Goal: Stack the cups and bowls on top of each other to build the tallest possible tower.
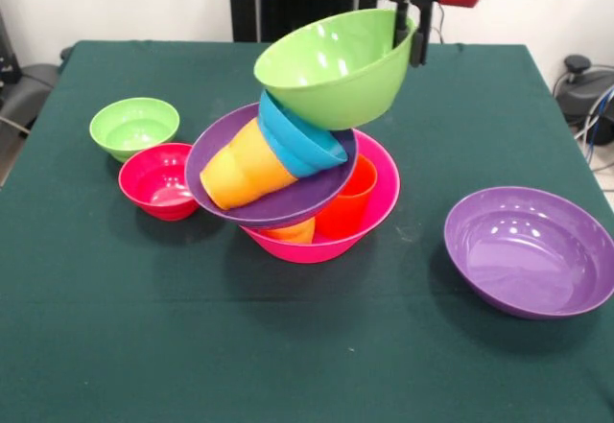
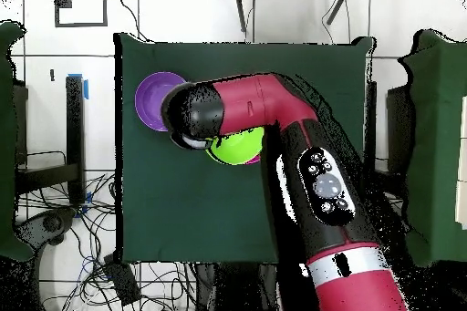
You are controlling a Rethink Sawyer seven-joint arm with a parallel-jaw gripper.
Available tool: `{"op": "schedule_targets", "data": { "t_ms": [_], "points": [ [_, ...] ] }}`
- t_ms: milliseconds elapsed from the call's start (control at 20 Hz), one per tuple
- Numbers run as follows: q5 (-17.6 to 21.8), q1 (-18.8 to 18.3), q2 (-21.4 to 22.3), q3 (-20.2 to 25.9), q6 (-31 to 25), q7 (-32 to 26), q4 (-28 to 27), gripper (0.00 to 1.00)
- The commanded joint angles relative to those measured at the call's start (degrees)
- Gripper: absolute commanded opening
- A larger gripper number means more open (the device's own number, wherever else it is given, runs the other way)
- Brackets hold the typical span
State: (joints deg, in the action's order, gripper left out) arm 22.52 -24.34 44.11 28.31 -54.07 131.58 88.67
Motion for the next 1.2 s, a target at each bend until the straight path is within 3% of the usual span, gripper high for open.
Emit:
{"op": "schedule_targets", "data": {
  "t_ms": [50,600,1200],
  "points": [
    [5.0,0.9,-4.6,-3.5,6.6,0.0,4.1,0.00],
    [6.6,0.8,-4.8,-4.3,8.1,-1.3,3.8,0.00],
    [2.9,2.0,-1.9,-4.2,3.2,0.1,4.4,0.00]
  ]
}}
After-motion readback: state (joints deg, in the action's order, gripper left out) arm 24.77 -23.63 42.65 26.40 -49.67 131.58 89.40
